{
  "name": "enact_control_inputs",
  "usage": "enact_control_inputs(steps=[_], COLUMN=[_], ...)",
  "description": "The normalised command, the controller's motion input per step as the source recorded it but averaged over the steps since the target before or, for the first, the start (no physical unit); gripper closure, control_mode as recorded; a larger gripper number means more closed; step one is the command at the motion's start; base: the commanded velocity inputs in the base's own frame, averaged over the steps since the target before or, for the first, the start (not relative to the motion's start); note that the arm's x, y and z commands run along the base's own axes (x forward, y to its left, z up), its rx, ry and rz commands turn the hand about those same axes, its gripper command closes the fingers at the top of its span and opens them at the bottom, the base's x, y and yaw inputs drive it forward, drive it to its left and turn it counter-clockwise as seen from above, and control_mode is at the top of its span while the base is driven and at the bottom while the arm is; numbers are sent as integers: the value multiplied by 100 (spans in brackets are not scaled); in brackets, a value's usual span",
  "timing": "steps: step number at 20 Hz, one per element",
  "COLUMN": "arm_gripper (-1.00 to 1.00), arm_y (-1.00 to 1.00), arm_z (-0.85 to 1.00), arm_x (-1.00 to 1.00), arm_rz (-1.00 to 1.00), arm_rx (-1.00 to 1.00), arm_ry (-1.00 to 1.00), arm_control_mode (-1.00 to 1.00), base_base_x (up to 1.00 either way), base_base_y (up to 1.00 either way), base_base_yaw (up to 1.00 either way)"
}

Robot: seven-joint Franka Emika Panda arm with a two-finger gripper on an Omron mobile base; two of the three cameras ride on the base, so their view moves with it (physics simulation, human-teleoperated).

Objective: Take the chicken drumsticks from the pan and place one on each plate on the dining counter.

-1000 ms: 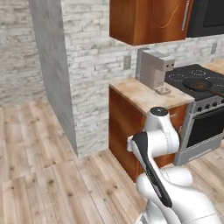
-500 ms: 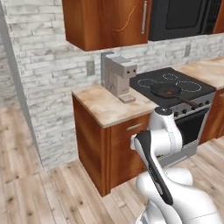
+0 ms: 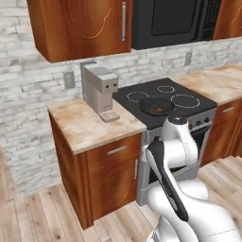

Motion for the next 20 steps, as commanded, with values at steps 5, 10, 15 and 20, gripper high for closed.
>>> enact_control_inputs(steps=[5,10,15,20], arm_gripper=[-100,-100,-100,-100], arm_y=[0,0,0,0], arm_z=[0,0,0,0], arm_x=[0,0,0,0], arm_rz=[0,0,0,0], arm_rx=[0,0,0,0], arm_ry=[0,0,0,0], arm_control_mode=[100,100,100,100], base_base_x=[61,63,65,51], base_base_y=[-33,-32,-25,-33], base_base_yaw=[12,19,2,0])
